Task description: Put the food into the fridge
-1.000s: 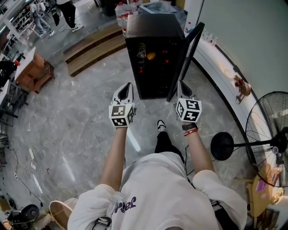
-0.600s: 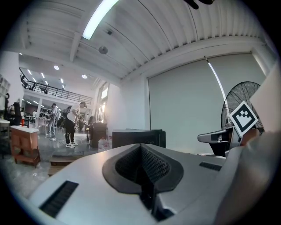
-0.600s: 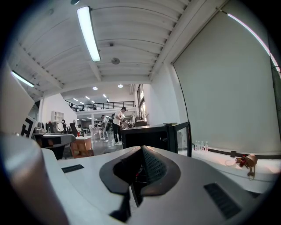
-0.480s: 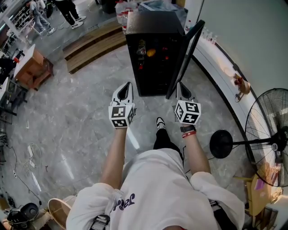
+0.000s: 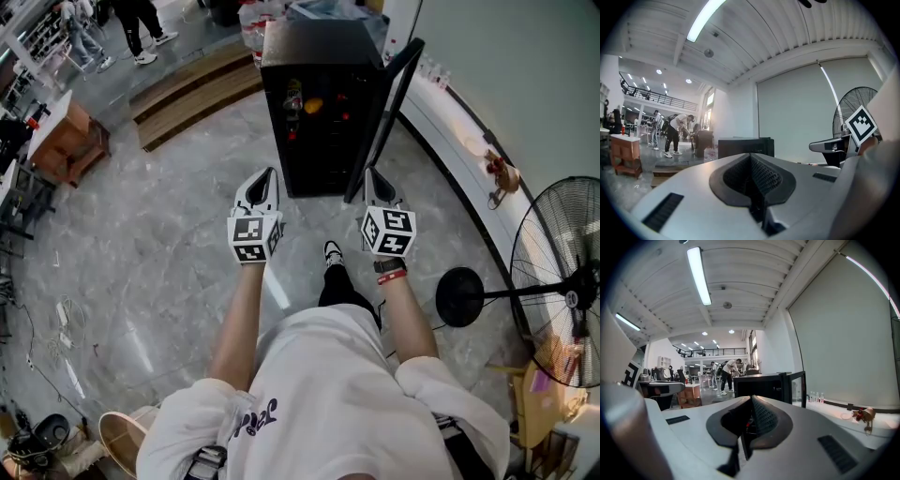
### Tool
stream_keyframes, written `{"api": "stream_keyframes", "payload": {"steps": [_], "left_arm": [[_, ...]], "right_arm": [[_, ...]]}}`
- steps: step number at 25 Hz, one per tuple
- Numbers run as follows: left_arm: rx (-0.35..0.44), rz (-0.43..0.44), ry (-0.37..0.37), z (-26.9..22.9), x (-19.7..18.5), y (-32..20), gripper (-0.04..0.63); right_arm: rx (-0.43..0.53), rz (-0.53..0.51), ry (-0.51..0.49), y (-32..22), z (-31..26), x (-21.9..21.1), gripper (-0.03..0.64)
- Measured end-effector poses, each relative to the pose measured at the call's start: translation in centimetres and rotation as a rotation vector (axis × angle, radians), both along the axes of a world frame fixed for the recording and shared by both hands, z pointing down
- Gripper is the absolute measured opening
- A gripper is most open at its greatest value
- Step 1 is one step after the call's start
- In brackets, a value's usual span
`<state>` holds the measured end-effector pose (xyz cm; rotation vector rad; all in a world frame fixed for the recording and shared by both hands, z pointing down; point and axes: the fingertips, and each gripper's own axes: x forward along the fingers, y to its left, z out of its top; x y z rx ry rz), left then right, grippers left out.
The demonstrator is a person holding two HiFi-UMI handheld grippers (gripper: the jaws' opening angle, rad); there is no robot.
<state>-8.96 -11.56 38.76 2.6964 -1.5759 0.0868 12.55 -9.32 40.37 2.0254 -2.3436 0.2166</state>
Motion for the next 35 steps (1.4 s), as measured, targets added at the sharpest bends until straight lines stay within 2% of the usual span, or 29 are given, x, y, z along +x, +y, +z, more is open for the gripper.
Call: {"api": "stream_keyframes", "payload": {"steps": [35], "left_arm": [[-0.002,0.029,0.022,-0.1,0.4,1.5,0.018]], "right_arm": [[-0.006,-0.027,0.019,1.3,-0.2,-0.6,0.014]]}}
